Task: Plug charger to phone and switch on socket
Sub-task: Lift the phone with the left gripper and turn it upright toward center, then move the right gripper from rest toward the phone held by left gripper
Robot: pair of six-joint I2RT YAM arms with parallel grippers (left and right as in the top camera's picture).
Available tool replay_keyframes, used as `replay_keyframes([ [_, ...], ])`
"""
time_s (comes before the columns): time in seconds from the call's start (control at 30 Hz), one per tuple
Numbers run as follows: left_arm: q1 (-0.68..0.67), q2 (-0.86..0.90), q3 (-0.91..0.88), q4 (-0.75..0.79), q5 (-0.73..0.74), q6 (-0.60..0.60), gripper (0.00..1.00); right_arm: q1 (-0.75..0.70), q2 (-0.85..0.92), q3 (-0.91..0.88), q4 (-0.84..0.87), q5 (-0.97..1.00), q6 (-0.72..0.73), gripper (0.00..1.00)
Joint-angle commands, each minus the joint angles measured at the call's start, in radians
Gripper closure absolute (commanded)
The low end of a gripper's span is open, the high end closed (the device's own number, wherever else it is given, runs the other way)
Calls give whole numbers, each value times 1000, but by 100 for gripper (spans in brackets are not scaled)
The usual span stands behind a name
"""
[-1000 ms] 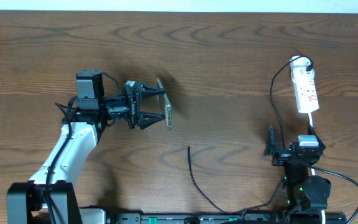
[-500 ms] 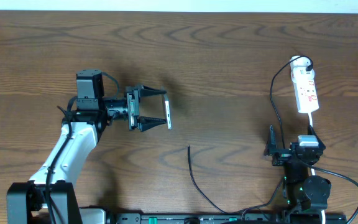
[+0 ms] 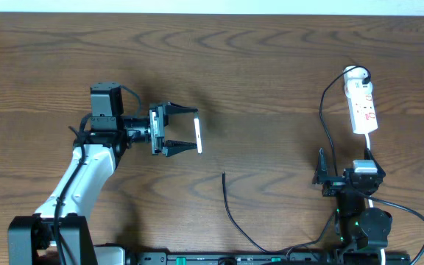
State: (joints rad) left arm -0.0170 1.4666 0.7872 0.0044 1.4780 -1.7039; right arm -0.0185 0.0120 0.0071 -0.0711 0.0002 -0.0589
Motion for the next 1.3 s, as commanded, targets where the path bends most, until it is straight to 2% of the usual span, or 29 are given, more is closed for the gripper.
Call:
replay_keyframes([
  [0.0,0,-19,31,6,59,-54,92,-8,-3,-2,-4,8,10,1],
  [0.4,0,-19,31,115,58,-177,93,-8,-3,-2,-3,8,10,1],
  [0.6,0,-19,31,122,48,-195,93,-8,-3,-2,5,8,10,1],
  [0.97,1,-19,31,122,19,-195,93,-8,-3,4,18,-298,201,1],
  [1.27,0,-19,31,146,-61,-189,93,-8,47,140,6,-390,254,1],
])
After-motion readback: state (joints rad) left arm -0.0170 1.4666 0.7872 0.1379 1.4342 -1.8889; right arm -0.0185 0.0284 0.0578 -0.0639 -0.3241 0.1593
